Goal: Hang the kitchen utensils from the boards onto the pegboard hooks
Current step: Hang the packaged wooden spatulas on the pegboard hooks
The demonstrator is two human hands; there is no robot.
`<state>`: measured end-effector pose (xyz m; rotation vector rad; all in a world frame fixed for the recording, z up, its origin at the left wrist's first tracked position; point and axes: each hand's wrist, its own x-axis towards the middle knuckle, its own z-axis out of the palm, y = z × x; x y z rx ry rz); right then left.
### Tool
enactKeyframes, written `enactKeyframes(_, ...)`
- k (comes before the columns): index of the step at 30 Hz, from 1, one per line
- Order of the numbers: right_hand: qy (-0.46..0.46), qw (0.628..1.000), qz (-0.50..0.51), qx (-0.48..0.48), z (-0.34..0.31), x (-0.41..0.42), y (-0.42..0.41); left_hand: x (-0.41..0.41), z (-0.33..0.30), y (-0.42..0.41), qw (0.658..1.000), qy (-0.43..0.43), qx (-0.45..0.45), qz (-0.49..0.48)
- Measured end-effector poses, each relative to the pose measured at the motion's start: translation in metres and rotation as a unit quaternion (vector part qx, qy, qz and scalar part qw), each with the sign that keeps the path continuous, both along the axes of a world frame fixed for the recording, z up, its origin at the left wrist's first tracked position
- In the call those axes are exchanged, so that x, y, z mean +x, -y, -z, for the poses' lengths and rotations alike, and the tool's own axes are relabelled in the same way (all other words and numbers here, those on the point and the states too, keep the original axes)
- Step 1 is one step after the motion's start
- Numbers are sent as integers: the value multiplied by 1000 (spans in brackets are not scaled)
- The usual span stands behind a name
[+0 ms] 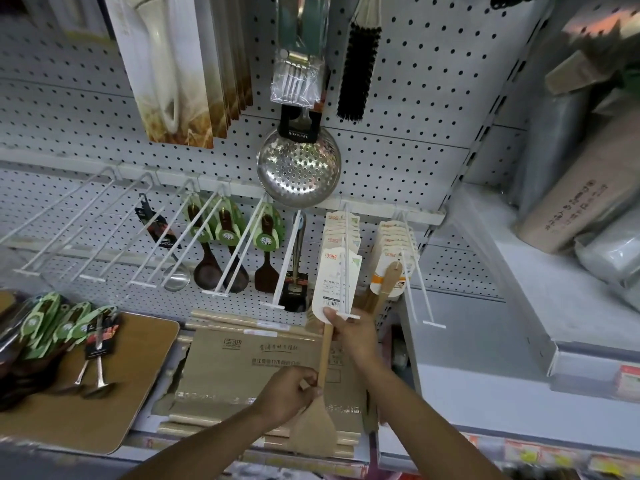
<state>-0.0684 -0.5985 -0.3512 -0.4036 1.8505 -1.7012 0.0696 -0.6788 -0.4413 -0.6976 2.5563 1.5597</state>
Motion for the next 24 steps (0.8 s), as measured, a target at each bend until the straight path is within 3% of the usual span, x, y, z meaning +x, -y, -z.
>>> enactKeyframes(9,-30,999,1,36,1,-32,22,-30,-8,7,999,-3,-18,-35)
enactKeyframes(11,-41,996,-6,80,11,-39,24,-32,-14,4,998,-21,-27,-57)
enactKeyframes(15,-110,972,-68,195,50,-50,11,-22,-19,11,988,-27,-107,-107)
enactKeyframes(19,-167,967,-57,182,21,-14,-7,4,-30,34,982,-68,-162,-72)
enactKeyframes(24,-285,919,-190,193,8,21,-8,60,-38,74,968,-119,-215,-53)
